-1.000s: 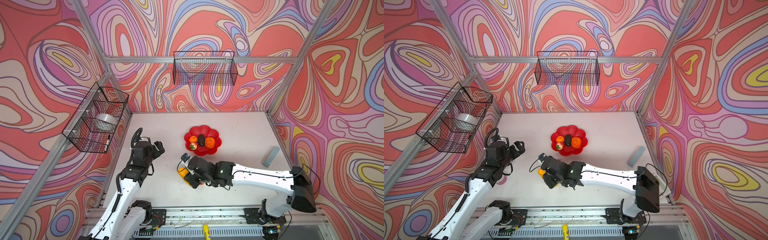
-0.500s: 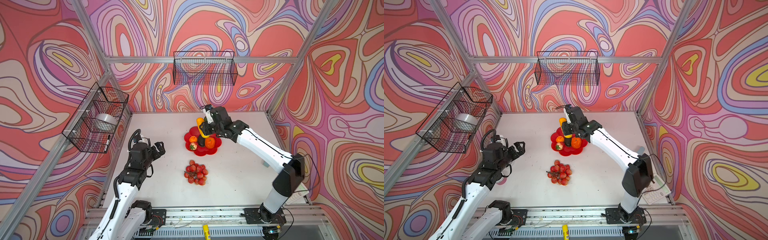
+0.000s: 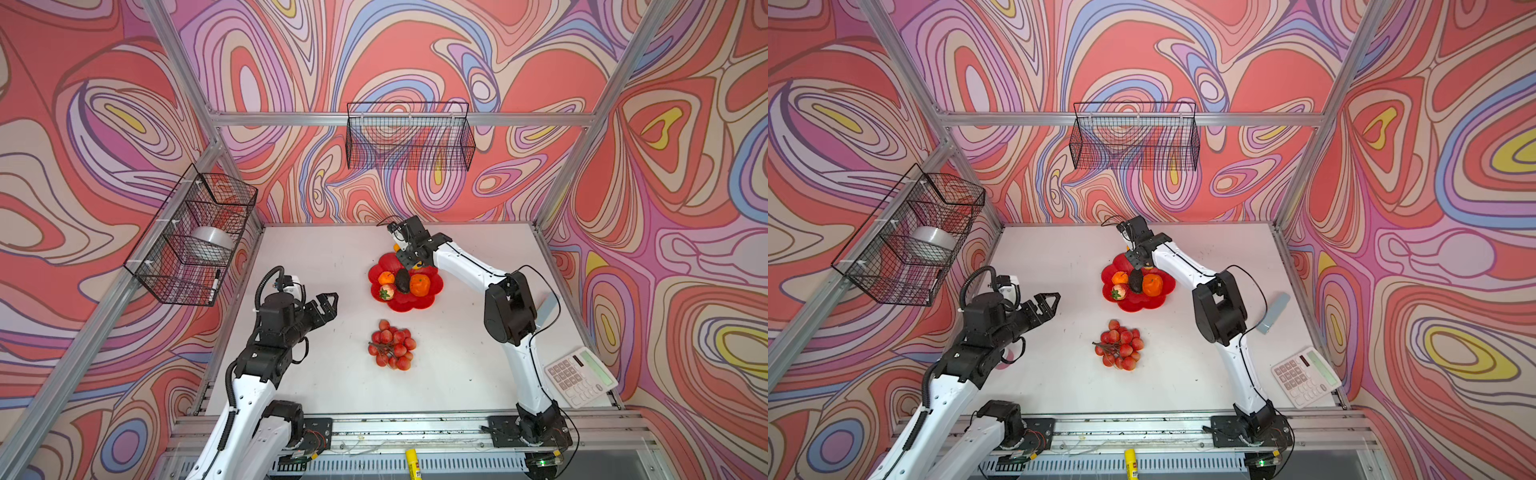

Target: Place and organize the fake fruits in the fruit bowl

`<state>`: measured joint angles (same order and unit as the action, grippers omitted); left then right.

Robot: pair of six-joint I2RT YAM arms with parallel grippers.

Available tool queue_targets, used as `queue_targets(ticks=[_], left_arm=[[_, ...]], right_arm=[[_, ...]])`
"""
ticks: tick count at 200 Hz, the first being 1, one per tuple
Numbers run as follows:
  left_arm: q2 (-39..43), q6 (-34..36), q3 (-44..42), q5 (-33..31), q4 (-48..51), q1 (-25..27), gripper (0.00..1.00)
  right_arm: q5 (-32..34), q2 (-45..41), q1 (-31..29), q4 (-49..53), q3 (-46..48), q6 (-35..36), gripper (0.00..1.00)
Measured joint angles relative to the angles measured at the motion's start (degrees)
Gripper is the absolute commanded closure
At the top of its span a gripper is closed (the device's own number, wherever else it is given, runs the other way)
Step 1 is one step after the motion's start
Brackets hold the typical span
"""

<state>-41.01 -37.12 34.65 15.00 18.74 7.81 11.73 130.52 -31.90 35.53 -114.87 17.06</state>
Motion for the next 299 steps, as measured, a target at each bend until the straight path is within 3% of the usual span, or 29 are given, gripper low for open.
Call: queue_targets(ticks=[29,70,106,143,184,225,269,299], left_arm=[[0.17,-0.98,-2.97,5.31,-0.17,0.0,0.14],[1.16,-3.1,-7.06,11.17,-0.57,0.0,0.15],[3.58,-4.26,-8.48,13.25,-0.02,0.04,0.15],[5.68,-4.94,-9.18,14.34,-0.04,0.07,0.15],[5.64,-4.81,-9.27,16.15,0.46,1.07,0.19],[4.61,-4.96,-9.27,14.14,2.12,11.02,0.2],[1.05,-6.71,-9.25,9.18,2.29,18.08,0.22],[1.01,-9.75,-9.25,3.28,1.9,25.27,0.23]], right_arm=[[1.31,1.25,0.02,-1.4,-0.5,3.87,0.68],[1.18,2.58,0.07,-1.77,-0.52,5.92,0.48],[0.52,2.58,0.07,-2.21,-0.52,5.44,0.38],[-2.78,0.48,0.07,-2.97,0.9,1.7,0.35],[-11.89,-19.54,0.07,-9.44,17.33,-9.55,0.23],[-18.45,-40.72,0.07,-22.05,36.2,-22.88,0.07],[-19.85,-46.93,0.09,-27.41,50.95,-33.57,0.04],[-18.51,-49.79,0.11,-27.36,56.08,-37.48,0.04]])
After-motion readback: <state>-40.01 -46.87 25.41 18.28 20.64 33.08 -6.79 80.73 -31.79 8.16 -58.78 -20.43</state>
